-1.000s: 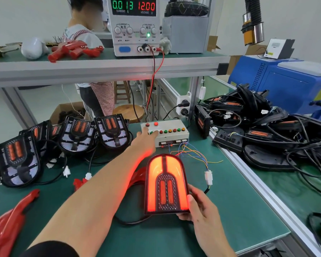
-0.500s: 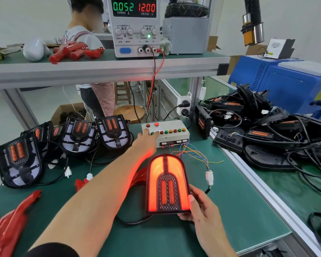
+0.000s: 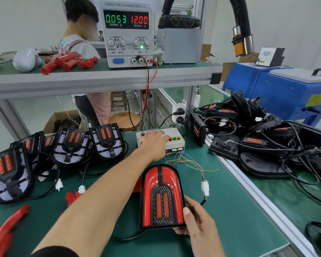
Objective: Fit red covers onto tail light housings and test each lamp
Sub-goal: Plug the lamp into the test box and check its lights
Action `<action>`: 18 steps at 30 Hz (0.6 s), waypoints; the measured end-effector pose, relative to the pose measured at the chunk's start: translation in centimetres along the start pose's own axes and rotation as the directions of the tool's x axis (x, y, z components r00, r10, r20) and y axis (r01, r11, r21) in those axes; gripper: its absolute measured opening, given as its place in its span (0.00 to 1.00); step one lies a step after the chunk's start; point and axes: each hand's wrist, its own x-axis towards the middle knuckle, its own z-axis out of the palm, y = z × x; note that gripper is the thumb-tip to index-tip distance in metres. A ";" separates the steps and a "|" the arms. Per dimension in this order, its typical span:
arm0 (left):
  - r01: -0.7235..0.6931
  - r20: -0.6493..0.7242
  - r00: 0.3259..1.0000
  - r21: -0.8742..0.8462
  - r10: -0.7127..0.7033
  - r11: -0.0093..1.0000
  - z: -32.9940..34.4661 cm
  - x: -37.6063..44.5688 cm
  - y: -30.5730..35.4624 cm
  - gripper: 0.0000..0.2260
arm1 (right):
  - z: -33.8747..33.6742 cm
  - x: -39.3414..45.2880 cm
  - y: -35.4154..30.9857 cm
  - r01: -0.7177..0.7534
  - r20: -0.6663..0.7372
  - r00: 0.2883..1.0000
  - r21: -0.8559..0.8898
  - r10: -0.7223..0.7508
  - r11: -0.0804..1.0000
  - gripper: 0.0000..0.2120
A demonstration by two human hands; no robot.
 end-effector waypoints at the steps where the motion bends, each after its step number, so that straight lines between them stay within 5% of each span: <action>1: -0.014 0.020 1.000 -0.011 0.014 1.000 -0.1 0.6 0.4 0.28 | 0.0 0.1 0.1 0.001 0.003 1.000 -0.008 -0.001 1.000 0.17; 7: -0.014 0.180 0.984 0.019 0.010 1.000 0.2 2.8 1.1 0.32 | 0.0 0.1 -0.2 0.008 -0.012 1.000 -0.035 -0.008 0.999 0.16; 18: -0.076 0.143 0.988 0.091 0.062 0.993 0.7 2.9 0.8 0.31 | -0.1 0.2 -0.1 -0.017 -0.021 1.000 -0.052 0.015 0.999 0.14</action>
